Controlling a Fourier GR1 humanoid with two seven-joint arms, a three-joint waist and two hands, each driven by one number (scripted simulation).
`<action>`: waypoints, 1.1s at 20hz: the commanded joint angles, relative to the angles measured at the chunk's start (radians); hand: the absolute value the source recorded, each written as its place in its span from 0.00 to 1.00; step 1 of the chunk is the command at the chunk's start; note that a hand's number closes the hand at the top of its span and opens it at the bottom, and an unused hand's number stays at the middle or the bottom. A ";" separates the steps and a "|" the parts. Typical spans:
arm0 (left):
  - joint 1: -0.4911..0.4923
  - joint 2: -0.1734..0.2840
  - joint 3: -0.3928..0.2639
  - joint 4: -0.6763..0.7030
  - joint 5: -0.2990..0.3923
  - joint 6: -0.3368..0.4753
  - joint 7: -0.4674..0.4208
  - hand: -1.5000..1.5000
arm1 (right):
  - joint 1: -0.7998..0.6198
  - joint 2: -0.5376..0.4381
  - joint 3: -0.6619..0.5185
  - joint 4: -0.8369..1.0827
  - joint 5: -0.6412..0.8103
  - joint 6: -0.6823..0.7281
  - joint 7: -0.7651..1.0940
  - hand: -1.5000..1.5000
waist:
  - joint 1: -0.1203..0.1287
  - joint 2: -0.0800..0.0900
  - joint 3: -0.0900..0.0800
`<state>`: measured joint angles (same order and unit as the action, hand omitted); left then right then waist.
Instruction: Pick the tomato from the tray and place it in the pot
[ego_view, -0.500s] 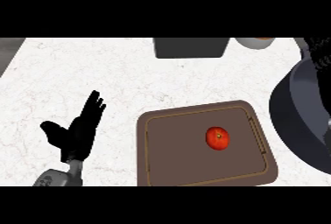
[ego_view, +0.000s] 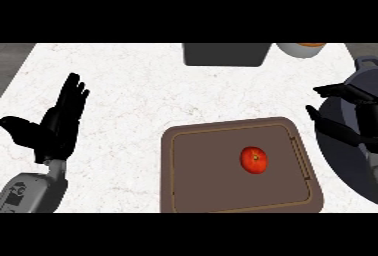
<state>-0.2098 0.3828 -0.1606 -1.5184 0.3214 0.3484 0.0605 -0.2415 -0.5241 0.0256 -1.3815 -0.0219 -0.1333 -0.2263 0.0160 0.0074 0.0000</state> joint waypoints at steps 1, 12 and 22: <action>-0.071 0.028 0.044 0.015 0.001 0.003 0.072 0.50 | 0.058 0.117 -0.010 0.143 0.031 -0.065 -0.253 0.00 | -0.011 -0.003 0.002; 0.017 0.015 0.057 -0.054 -0.044 0.006 0.052 0.50 | 0.060 -0.077 0.039 -0.102 0.019 0.217 -0.069 0.00 | -0.019 -0.010 -0.001; 0.010 0.024 0.064 -0.080 -0.038 -0.015 0.087 0.50 | -0.032 -0.182 0.317 -0.283 0.204 0.429 0.369 0.00 | -0.005 -0.008 -0.002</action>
<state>-0.1917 0.4091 -0.1015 -1.5953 0.2883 0.3357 0.1426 -0.2350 -0.7014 0.2416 -1.6188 0.1090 0.2385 0.0079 0.0060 -0.0031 -0.0035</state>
